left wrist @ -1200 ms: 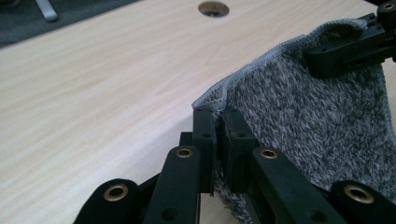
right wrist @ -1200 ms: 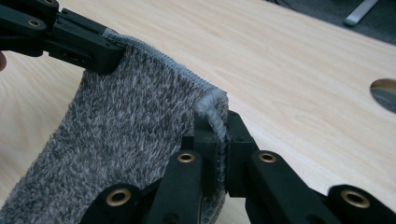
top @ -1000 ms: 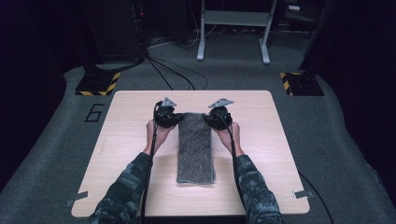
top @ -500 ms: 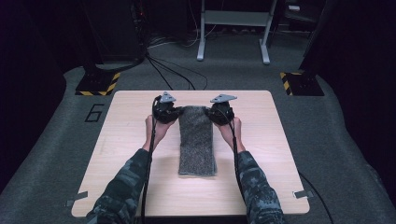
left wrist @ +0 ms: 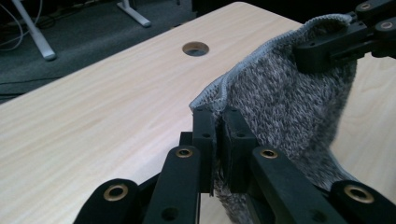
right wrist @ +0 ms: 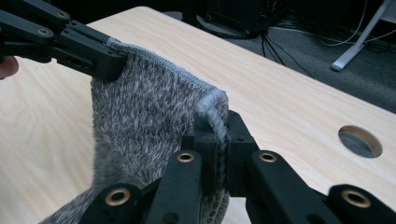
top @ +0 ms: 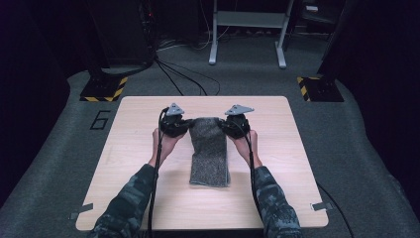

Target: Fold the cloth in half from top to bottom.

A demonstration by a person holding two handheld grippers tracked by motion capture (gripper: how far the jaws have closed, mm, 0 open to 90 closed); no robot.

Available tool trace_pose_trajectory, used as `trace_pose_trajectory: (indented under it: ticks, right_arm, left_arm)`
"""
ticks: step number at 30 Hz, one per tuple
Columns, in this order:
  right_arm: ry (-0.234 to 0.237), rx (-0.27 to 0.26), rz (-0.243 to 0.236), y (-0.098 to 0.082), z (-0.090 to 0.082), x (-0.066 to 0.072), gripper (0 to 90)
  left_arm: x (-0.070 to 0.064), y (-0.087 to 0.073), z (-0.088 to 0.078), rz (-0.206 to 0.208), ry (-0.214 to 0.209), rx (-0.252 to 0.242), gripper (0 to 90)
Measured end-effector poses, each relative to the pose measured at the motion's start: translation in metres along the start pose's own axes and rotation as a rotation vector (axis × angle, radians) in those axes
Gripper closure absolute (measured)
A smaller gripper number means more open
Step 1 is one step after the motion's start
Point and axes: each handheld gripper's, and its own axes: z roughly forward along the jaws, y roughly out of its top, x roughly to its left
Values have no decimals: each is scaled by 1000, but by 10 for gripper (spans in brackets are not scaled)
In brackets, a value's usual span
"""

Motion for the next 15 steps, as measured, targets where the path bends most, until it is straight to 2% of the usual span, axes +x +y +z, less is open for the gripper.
trace_pose_trajectory:
  ticks: [2,4,10,11,15]
  right_arm:
    - [7,2,0,-5,-3,4,863]
    - [17,-4,-19,-15,-9,11,861]
    - [30,7,-23,-32,-19,22,859]
    - [36,9,-30,-39,-23,27,857]
    - [37,14,-54,-48,-27,33,855]
  left_arm:
    - [-4,-4,-3,-1,-11,5,852]
    - [-10,-11,-6,4,-30,8,851]
    - [-24,-21,-13,22,-49,22,848]
    - [-30,-26,-15,24,-54,31,847]
    - [-40,-36,-18,32,-60,39,844]
